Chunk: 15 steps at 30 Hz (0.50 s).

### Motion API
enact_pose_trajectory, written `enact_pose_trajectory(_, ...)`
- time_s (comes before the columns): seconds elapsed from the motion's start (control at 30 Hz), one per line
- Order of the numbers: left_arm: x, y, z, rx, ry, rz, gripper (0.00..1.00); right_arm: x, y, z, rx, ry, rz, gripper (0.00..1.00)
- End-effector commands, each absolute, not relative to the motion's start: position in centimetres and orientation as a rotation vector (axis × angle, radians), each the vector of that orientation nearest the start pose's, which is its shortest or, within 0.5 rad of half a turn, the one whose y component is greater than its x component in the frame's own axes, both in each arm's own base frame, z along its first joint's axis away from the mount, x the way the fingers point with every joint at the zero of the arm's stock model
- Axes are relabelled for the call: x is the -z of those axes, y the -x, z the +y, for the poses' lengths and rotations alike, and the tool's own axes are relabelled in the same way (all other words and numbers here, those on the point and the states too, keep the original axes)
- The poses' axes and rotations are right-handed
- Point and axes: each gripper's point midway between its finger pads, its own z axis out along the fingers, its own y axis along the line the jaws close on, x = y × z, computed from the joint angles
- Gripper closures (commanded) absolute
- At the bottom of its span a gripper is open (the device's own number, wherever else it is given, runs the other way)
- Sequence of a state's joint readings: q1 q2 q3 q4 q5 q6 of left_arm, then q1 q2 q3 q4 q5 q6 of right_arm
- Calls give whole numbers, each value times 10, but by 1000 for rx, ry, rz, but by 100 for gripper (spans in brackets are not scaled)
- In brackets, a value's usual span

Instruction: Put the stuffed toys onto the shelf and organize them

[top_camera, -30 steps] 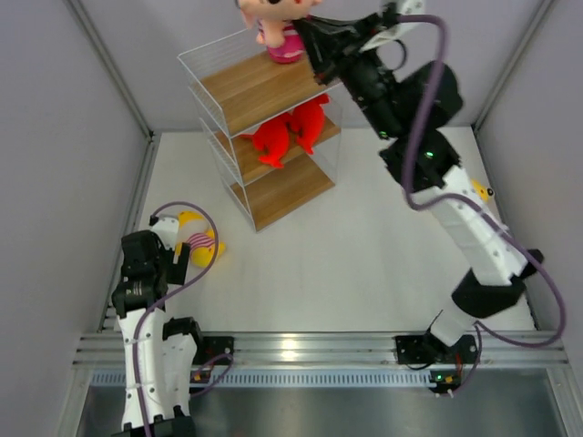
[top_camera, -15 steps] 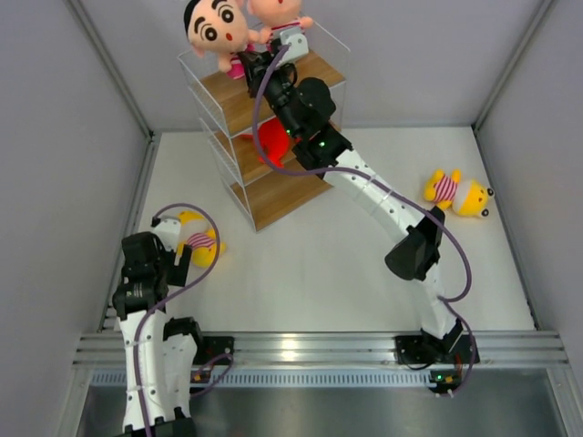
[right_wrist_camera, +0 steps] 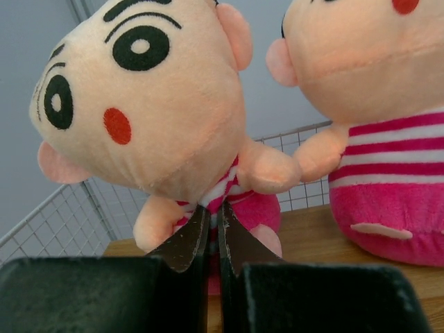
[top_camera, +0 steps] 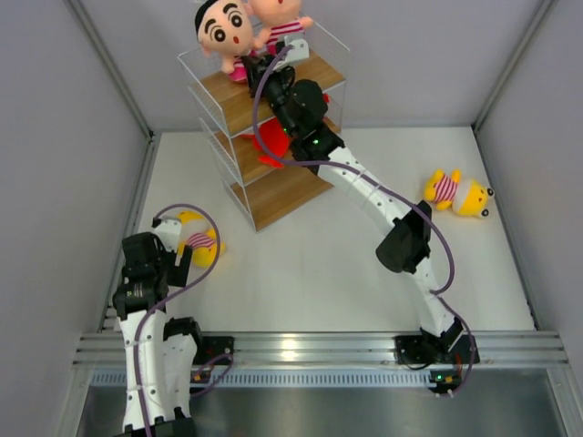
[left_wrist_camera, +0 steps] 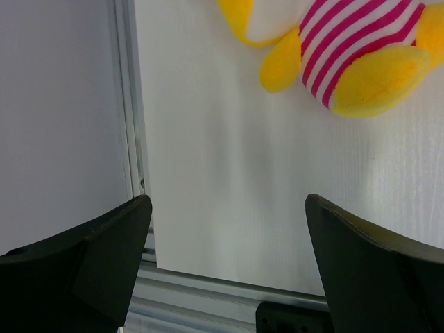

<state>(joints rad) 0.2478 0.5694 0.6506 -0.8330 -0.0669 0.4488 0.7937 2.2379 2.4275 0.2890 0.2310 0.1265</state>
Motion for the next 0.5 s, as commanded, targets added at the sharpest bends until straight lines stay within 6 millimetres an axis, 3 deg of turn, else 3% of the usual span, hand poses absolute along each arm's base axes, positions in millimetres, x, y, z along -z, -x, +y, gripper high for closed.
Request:
enact_pose_trajectory(0.0, -140, -181, 74, -414, -215, 2337, 1, -534, -472, 431, -759, 123, 1046, 100)
enact_pose_trajectory(0.13, -140, -181, 75, -419, -213, 2338, 1, -528, -476, 431, -746, 127, 1064, 100)
enact_pose_trajectory(0.23, -140, -181, 75, -420, -213, 2340, 1, -529, -474, 431, -754, 137, 1066, 82)
enact_pose_trajectory(0.27, -140, -181, 75, -418, -212, 2338, 1, -530, -472, 432, -762, 139, 1066, 69)
enact_pose_trajectory(0.37, -140, -181, 75, -418, -212, 2338, 1, -534, -469, 430, -767, 142, 1062, 58)
enact_pose_trajectory(0.47, -139, -181, 75, -417, -214, 2339, 1, -543, -463, 423, -766, 135, 1053, 53)
